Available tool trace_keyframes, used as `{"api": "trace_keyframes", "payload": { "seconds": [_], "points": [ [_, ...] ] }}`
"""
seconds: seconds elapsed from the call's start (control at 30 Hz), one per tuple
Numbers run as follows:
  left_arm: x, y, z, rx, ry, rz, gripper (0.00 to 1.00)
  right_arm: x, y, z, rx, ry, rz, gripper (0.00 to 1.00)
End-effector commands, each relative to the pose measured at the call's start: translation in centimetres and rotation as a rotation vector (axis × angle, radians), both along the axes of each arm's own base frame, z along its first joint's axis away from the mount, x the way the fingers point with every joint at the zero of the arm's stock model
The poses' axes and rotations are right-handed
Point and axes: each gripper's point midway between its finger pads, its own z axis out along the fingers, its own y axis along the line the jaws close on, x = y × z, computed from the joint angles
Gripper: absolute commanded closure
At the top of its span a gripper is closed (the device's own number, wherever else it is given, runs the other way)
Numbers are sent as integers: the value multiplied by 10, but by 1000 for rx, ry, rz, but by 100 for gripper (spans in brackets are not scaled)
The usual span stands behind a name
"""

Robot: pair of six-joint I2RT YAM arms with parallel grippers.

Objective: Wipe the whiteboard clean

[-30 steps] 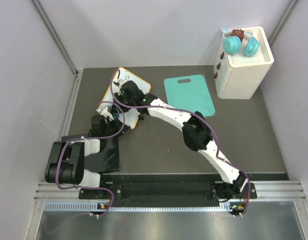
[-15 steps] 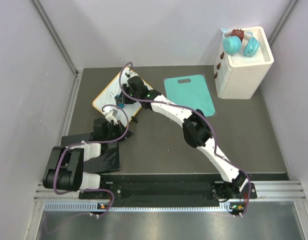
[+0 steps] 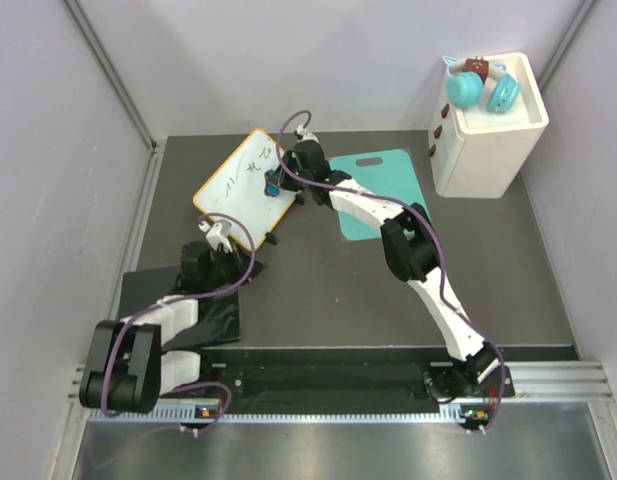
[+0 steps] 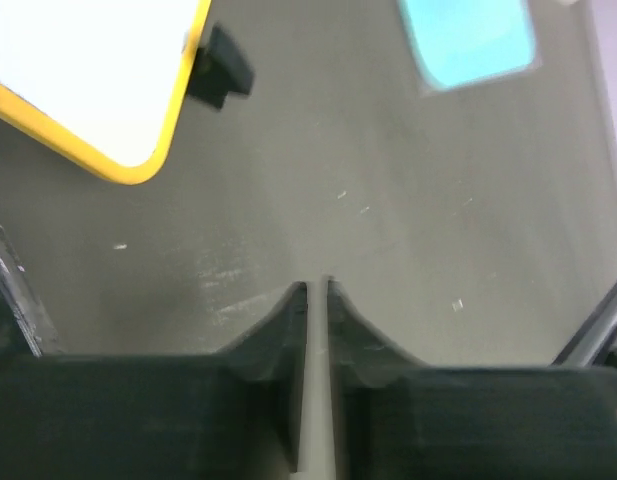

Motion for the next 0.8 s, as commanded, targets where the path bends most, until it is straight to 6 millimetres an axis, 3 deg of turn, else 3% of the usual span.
{"api": "trace_keyframes", "payload": {
  "seconds": [0.0, 0.03, 0.1, 0.13, 0.2, 0.3, 0.47, 0.5, 0.53, 0.57, 0.6, 0.63, 0.7, 0.73, 0.77],
  "points": [
    [2, 4, 39, -3, -163, 27, 63, -27, 11, -7, -14, 38, 68, 100],
    [4, 9, 57, -1, -226, 65, 55, -27, 10, -9, -19, 39, 70, 100],
    [9, 31, 62, 37, -222, 203, 35, -29, 11, -11, -26, 45, 76, 100],
    [9, 40, 80, 45, -276, 257, 32, -30, 11, -13, -27, 50, 83, 100],
    [14, 65, 87, 90, -296, 402, 24, -32, 11, -16, -29, 55, 89, 100],
    [13, 89, 92, 124, -306, 517, 24, -35, 11, -20, -31, 66, 99, 100],
    [27, 104, 82, 96, -240, 530, 22, -37, 10, -23, -41, 65, 112, 100],
    [30, 116, 82, 66, -226, 558, 22, -38, 10, -23, -42, 66, 115, 100],
    [32, 113, 73, 28, -193, 522, 22, -38, 10, -23, -45, 62, 119, 100],
    [37, 116, 82, -27, -219, 525, 22, -38, 10, -22, -46, 61, 122, 100],
    [41, 132, 85, -54, -229, 566, 22, -39, 10, -22, -47, 60, 124, 100],
    [41, 131, 78, -93, -204, 537, 22, -38, 9, -23, -50, 57, 125, 100],
    [48, 145, 94, -157, -268, 569, 22, -38, 10, -24, -48, 58, 129, 100],
    [49, 145, 88, -183, -250, 563, 22, -38, 9, -25, -47, 59, 129, 100],
    [50, 142, 95, -203, -284, 537, 22, -38, 10, -25, -45, 59, 131, 100]
  ]
}}
